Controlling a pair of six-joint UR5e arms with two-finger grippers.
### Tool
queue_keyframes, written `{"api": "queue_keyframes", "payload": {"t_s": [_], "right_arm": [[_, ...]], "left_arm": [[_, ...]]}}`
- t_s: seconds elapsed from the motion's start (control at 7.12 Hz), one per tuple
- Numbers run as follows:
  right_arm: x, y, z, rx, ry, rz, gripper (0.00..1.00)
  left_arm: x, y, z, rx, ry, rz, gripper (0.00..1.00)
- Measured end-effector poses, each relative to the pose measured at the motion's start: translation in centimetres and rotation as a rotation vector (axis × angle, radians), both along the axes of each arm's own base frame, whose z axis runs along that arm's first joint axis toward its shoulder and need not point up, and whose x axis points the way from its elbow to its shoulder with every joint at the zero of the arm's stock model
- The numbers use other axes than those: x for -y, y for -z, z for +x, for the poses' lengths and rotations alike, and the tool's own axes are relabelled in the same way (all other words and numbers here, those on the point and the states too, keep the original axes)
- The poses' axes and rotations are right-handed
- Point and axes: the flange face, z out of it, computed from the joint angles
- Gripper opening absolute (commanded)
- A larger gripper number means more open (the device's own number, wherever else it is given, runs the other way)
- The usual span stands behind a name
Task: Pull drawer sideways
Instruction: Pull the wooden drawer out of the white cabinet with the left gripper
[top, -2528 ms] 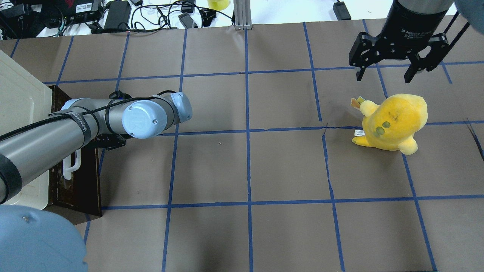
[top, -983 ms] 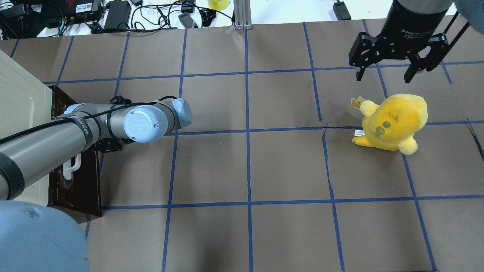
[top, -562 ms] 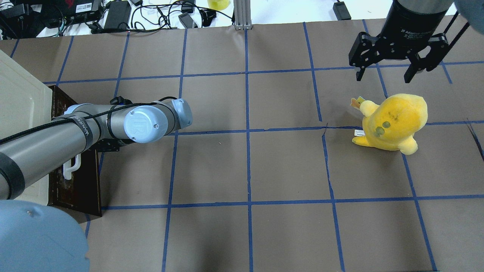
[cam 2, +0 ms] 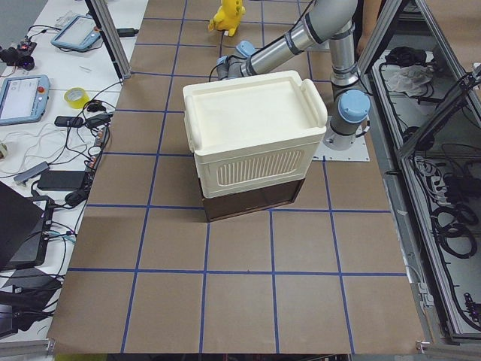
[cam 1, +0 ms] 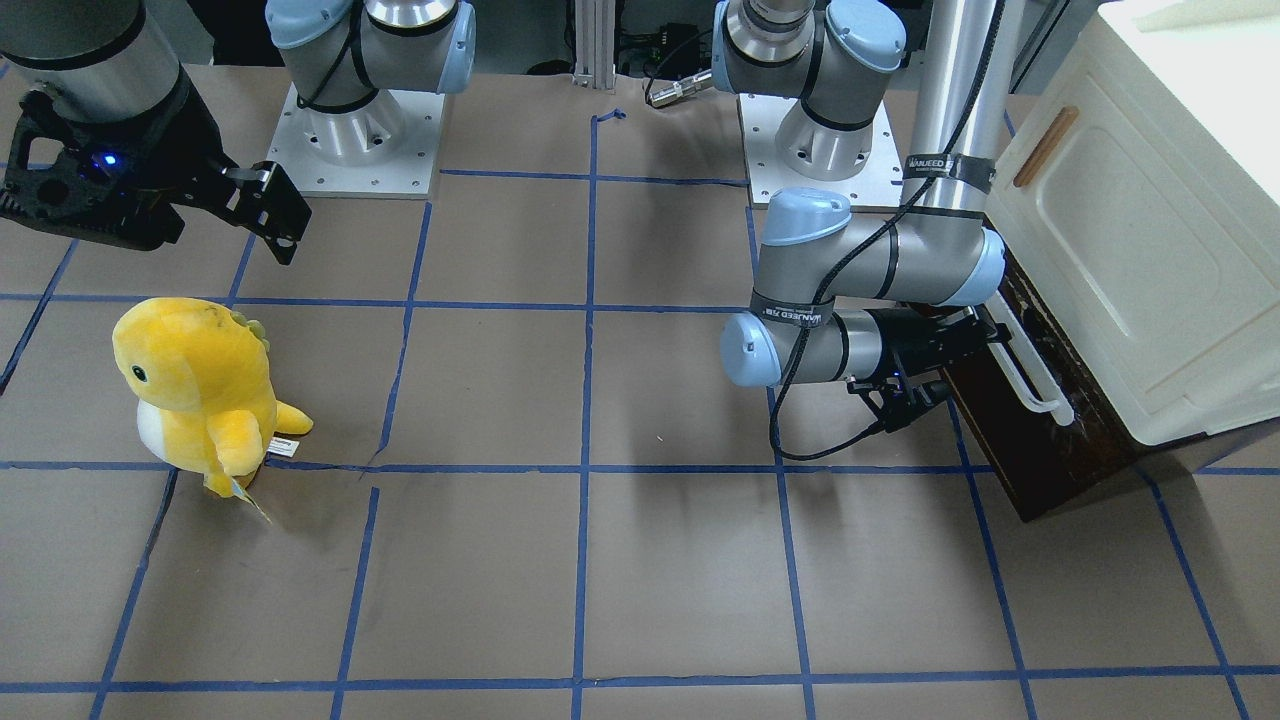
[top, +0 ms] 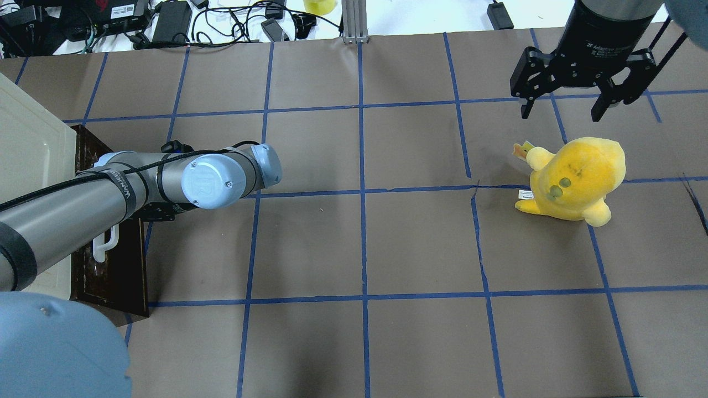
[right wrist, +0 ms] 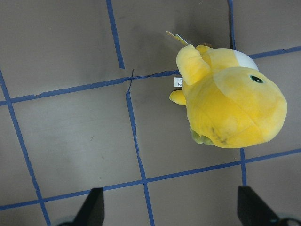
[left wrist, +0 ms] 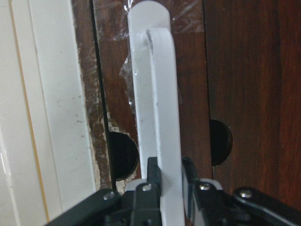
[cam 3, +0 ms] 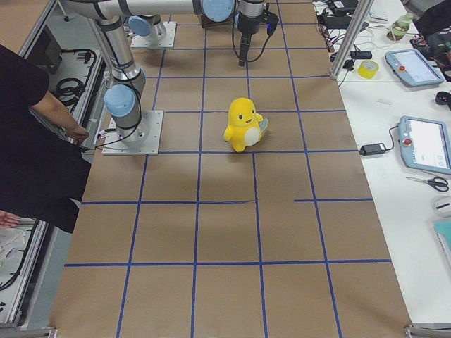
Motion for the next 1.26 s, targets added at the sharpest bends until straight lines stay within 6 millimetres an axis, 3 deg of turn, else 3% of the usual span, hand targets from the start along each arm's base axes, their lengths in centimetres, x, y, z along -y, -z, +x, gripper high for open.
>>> {"api": "queue_keyframes", "payload": {"t_s": [1.26], "right_arm": [[0.0, 0.0, 0.0, 0.000, 0.000, 0.000, 1.00]], "left_arm": [[0.5, 0.1, -1.6, -0.004, 0.031, -0.006, 0.08]]}}
